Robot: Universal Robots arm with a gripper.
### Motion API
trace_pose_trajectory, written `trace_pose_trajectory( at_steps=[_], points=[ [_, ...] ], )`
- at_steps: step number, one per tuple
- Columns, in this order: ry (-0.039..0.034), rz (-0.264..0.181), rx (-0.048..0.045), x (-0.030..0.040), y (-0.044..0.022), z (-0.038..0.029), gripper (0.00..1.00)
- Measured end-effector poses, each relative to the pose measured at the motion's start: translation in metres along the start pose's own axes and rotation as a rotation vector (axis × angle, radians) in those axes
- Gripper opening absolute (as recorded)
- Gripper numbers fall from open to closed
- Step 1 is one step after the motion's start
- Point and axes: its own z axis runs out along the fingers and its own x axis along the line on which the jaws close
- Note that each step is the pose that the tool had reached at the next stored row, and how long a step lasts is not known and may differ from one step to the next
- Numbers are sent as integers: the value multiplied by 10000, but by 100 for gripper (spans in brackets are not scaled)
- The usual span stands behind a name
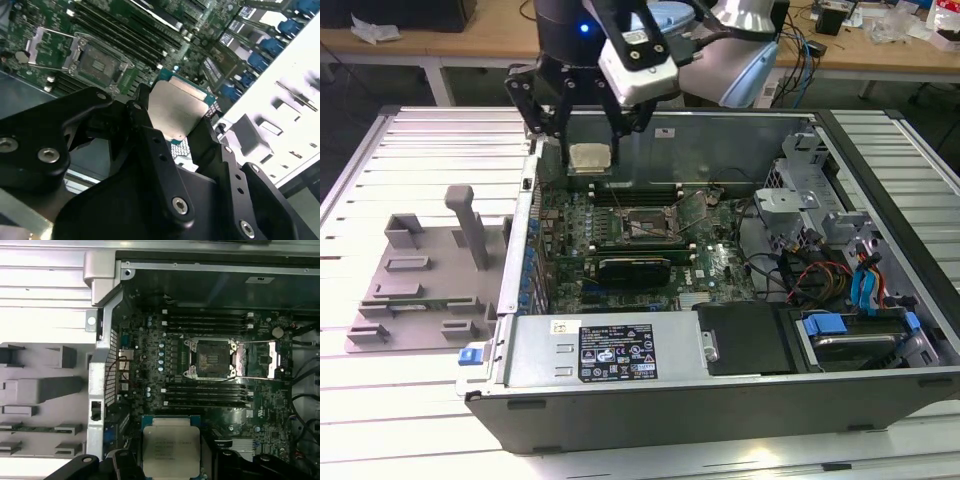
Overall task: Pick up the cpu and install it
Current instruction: 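Pick up the cpu and move it towards the insertion slot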
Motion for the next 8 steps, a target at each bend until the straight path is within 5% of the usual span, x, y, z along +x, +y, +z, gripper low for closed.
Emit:
trace_pose_trajectory(
  at_steps=[8],
  points=[
    [22, 0, -1, -396, 1, 6, 55]
  ],
)
